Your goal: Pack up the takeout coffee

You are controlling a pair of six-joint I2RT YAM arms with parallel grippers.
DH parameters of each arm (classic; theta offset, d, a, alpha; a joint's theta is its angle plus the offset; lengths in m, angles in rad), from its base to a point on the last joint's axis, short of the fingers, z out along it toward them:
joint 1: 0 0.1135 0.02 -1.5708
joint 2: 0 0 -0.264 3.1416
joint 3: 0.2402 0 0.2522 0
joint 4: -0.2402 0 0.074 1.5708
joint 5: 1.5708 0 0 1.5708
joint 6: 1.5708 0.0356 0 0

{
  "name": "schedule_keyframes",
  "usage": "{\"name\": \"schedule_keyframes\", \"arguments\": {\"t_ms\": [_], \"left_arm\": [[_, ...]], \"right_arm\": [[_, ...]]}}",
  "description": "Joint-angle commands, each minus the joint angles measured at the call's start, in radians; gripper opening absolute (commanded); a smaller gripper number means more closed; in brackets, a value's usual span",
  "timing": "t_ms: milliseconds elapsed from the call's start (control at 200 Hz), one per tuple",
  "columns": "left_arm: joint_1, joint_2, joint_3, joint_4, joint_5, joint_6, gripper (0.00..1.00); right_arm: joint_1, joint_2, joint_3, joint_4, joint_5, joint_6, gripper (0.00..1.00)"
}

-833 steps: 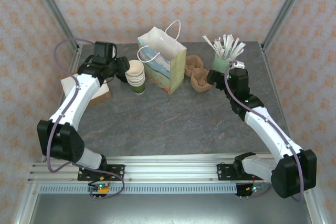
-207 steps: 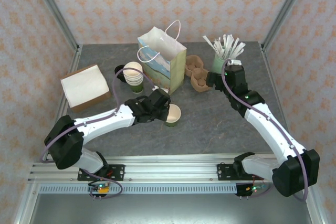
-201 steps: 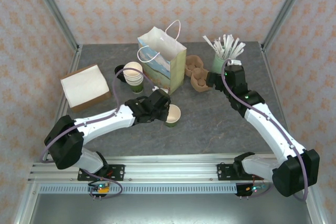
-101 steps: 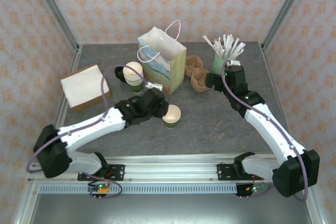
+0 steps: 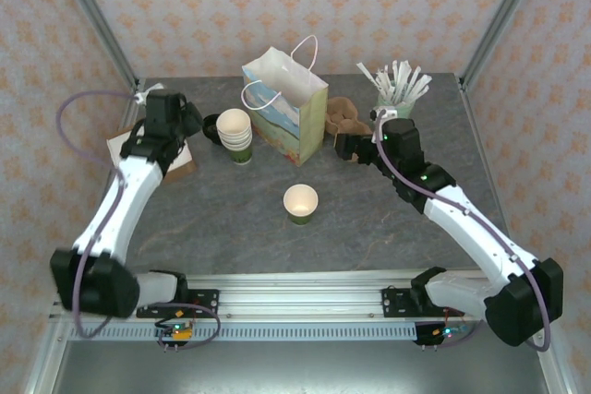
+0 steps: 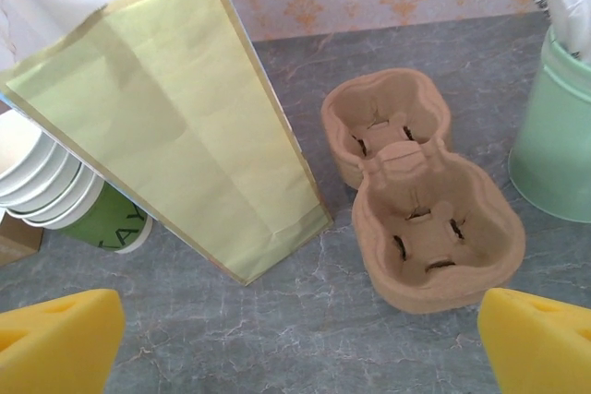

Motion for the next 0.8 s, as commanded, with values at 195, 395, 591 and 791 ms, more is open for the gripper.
{"name": "schedule_keyframes", "arguments": {"t_ms": [195, 395, 591, 791], "left_arm": [[0.078, 0.401, 0.267, -0.056, 0.189, -0.017, 0.61], [0.085, 0.563, 0.385, -0.105, 0.194, 0.002, 0.57], [0.086, 0.636, 0.407, -0.116, 0.186, 0.016, 0.53], [0.086, 0.667, 0.413, -0.115, 0.208, 0.022, 0.42]], "right_arm": [[0.005, -0.007, -0.001, 0.025, 0.017, 0.003, 0.99], [0.006, -0.006, -0.01, 0.009, 0.051, 0.002, 0.99], [0.005, 0.006, -0.008, 0.012, 0.062, 0.003, 0.99], [0.005, 0.017, -0.01, 0.009, 0.072, 0.002, 0.99]]}}
